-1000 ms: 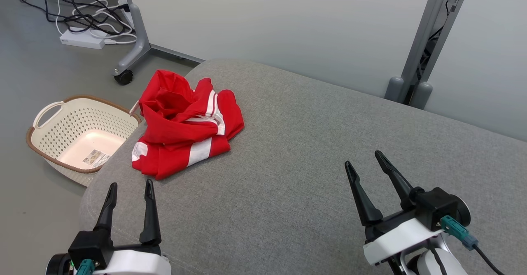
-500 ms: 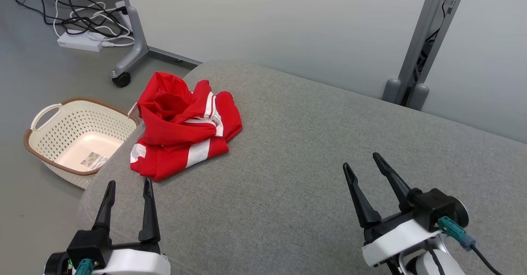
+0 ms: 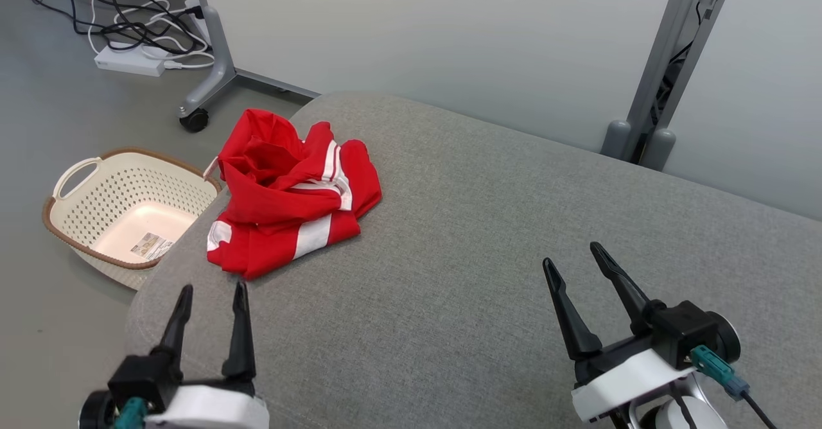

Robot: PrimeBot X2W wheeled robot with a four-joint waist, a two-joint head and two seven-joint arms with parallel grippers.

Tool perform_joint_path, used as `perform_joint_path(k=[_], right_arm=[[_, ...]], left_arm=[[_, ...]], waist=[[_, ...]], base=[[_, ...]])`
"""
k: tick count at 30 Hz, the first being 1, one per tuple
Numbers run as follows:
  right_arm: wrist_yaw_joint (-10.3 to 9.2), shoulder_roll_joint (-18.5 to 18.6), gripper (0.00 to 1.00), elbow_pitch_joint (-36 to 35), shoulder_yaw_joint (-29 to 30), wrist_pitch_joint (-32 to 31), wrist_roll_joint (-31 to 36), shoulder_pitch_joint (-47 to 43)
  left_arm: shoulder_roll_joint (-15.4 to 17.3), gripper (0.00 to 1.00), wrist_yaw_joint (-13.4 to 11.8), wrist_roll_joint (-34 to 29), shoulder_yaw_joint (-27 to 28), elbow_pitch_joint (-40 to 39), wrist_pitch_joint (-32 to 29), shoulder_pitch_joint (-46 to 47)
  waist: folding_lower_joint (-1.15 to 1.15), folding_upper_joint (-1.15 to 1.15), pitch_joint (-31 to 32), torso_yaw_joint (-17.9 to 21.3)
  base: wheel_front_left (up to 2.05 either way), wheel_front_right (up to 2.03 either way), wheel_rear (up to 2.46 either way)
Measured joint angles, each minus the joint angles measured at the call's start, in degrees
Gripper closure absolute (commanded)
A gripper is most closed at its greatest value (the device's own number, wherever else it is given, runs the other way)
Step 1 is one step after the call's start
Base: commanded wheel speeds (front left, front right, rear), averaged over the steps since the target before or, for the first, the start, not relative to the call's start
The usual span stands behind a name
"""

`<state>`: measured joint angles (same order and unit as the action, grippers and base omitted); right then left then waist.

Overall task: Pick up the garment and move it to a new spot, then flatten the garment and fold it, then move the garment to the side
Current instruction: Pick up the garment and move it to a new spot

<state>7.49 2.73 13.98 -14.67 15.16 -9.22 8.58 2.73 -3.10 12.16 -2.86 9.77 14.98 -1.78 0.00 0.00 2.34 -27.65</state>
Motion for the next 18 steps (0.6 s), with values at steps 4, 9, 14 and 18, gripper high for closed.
perform_joint_path(k=[4, 9, 14, 18], right_arm=[[0.01, 0.0, 0.00, -1.3, 1.0, 0.0, 1.0, -1.3], [0.00, 0.1, 0.00, -3.3, 2.0, 0.0, 2.8, -2.3], [0.01, -0.1, 0.00, -4.0, 0.6, 0.0, 5.4, 0.9], [0.01, 0.4, 0.00, -4.2, -0.4, 0.0, 6.3, 3.1]], left_arm=[[0.0, 0.00, 2.4, 0.7, 1.5, -1.3, 0.0, 3.2], [0.4, 0.00, 6.2, -2.1, 4.4, -0.2, 0.0, 8.9], [3.6, 0.00, 7.6, -2.7, 7.0, 9.0, 0.1, 18.5], [7.6, 0.00, 9.2, -3.7, 4.8, 19.3, -1.5, 27.1]], waist=[[0.00, 0.00, -0.6, -0.5], [0.00, 0.00, -1.9, -1.1], [0.00, 0.00, -5.4, 0.3], [0.00, 0.00, -8.6, 2.3]], base=[[0.00, 0.00, 0.00], [0.00, 0.00, 0.00], [0.00, 0.00, 0.00], [0.00, 0.00, 0.00]])
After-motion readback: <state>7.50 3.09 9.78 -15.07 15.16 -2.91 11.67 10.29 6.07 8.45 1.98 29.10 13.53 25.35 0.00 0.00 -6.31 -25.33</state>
